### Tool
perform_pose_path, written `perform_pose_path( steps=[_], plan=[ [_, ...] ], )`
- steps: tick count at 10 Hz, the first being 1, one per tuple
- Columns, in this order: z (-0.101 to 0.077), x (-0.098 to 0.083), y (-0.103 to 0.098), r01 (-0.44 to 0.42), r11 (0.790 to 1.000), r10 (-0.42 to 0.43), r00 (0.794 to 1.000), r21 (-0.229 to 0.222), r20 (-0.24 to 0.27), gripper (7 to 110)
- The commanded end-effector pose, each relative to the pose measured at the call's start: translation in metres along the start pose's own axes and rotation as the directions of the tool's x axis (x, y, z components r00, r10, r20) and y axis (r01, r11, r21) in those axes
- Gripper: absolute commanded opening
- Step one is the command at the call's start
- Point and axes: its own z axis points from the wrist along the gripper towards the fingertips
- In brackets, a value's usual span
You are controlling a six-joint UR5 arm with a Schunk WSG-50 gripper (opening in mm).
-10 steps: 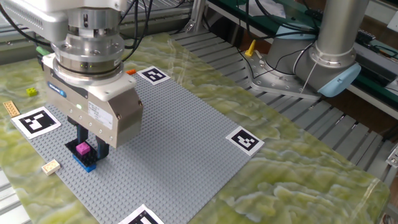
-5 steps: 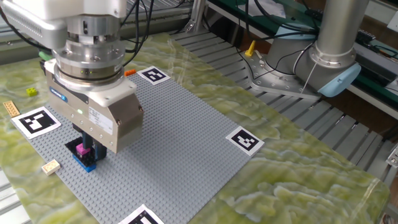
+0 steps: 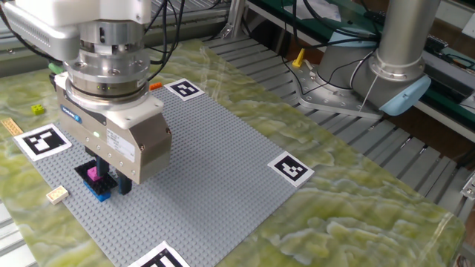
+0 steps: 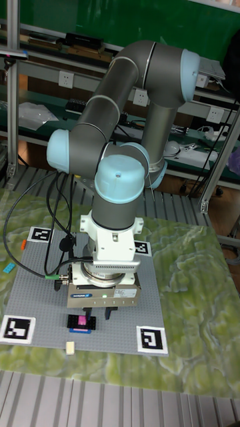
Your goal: Stack small Lego blocks one on top of the other
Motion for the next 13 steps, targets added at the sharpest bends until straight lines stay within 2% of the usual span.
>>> perform_pose_path(
  steps=[1,4,5,6,9,13],
  plan=[
    [-0.003,-0.002,0.005,-0.003,1.000,0.004,1.000,-0.021,0.010,44],
    [-0.006,-0.001,0.010,-0.011,0.999,0.012,1.000,-0.033,0.012,44],
    [-0.008,0.000,0.008,-0.008,1.000,0.008,1.000,-0.029,0.008,44],
    [-0.010,0.000,-0.002,0.011,1.000,-0.011,1.000,-0.001,0.007,44],
    [-0.010,-0.003,-0.012,0.025,0.999,-0.025,1.000,0.021,0.009,44],
    [-0.006,-0.005,-0.015,0.025,1.000,-0.025,1.000,0.017,0.013,44]
  ],
)
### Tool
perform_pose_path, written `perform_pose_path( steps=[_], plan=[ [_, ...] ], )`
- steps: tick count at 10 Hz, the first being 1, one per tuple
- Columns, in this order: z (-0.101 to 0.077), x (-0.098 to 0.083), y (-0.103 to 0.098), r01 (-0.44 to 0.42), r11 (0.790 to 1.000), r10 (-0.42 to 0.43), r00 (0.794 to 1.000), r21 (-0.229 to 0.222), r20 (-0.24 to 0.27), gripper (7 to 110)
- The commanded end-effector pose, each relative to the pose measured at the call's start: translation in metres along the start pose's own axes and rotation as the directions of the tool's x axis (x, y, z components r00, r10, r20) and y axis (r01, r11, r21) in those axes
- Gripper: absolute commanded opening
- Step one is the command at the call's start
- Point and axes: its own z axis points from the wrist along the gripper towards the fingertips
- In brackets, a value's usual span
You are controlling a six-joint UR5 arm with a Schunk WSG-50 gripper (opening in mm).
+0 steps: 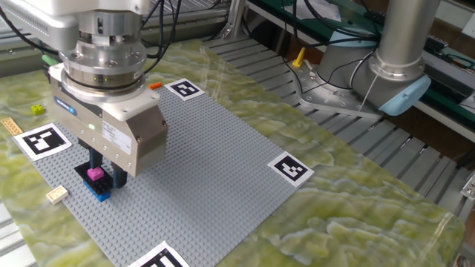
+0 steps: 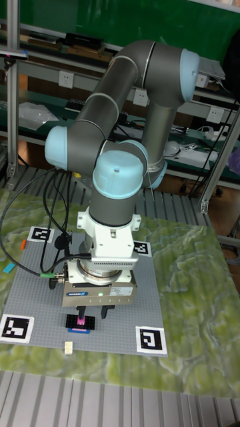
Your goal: Stack small Lego blocks one on top of the other
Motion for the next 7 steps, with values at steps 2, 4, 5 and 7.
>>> perform_pose_path(
  steps=[2,4,5,7],
  plan=[
    [0.0000,-0.0020,0.0001,-0.007,1.000,0.007,1.000,-0.014,0.005,44],
    [0.0011,-0.0021,-0.0005,-0.004,1.000,0.004,1.000,-0.013,0.001,44],
    [0.0018,-0.0025,-0.0001,-0.004,1.000,0.004,1.000,-0.013,0.001,44],
    [0.0020,-0.0014,0.0000,-0.004,1.000,0.003,1.000,-0.012,-0.002,44]
  ],
)
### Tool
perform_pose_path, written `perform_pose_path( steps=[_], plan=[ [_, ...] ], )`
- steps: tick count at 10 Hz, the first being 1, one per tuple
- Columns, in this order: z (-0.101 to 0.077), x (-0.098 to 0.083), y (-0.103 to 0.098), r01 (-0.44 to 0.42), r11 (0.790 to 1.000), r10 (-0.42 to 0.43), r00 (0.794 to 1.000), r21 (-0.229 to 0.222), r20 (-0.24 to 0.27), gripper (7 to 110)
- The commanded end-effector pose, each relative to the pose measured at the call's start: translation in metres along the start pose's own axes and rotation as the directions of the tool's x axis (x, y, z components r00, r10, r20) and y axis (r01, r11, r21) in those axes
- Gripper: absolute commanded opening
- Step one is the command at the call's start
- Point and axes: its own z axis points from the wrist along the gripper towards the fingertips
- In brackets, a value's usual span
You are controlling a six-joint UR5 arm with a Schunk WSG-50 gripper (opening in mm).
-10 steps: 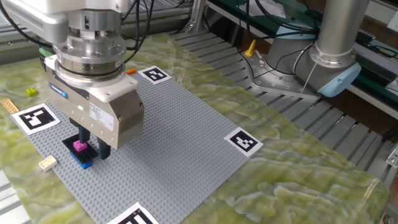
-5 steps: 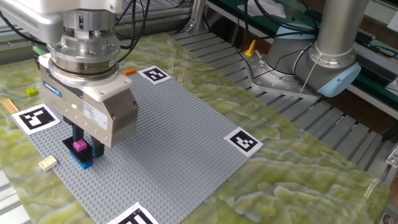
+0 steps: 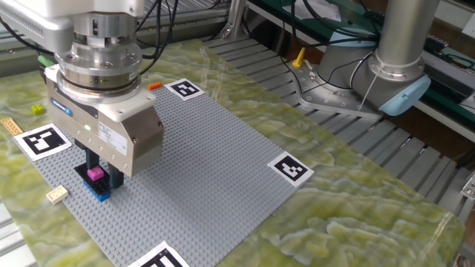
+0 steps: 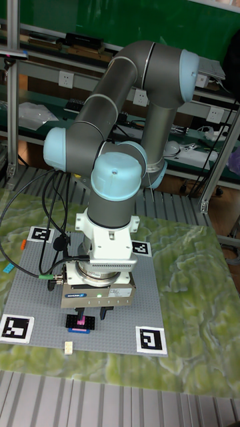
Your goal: Stack small Lego blocks one on top of the other
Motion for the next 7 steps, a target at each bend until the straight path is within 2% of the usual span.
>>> perform_pose_path(
  steps=[1,7],
  plan=[
    [0.0002,-0.0005,0.0020,-0.005,1.000,0.005,1.000,-0.012,0.000,44],
    [0.0034,-0.0008,0.0036,-0.008,1.000,0.008,1.000,-0.010,0.000,44]
  ],
)
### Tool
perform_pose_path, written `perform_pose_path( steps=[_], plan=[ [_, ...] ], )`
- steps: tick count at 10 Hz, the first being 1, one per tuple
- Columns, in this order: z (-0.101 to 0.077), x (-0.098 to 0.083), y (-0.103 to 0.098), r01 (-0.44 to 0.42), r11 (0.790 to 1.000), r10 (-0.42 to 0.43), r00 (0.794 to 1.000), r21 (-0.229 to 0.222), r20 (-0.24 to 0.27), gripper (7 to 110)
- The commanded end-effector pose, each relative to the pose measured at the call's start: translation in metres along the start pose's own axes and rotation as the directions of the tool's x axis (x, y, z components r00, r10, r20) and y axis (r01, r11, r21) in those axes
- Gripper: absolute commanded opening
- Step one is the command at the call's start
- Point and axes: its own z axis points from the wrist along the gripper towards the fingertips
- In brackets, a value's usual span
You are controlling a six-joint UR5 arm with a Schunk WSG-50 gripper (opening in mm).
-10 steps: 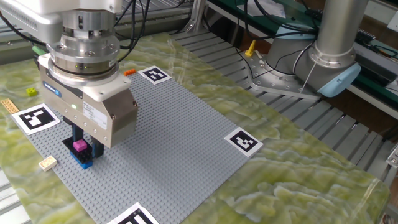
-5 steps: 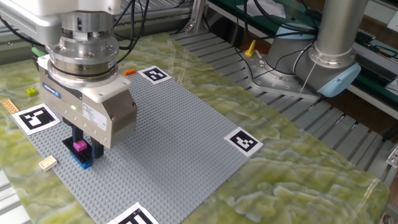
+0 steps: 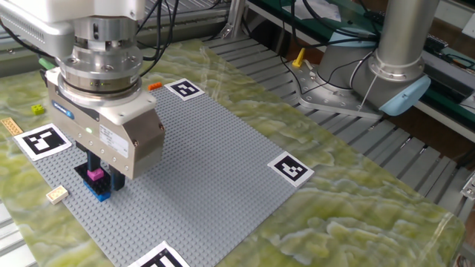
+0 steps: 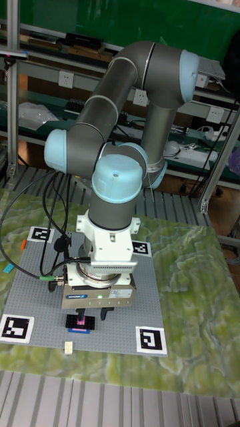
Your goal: Stack small Lego blocks one on top of the other
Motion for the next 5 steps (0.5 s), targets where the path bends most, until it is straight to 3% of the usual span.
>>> perform_pose_path(
  steps=[1,5],
  plan=[
    [0.0002,-0.0017,0.0016,-0.008,1.000,0.008,1.000,-0.012,0.004,44],
    [-0.0004,-0.0025,0.0038,-0.008,1.000,0.009,1.000,-0.021,0.007,44]
  ],
)
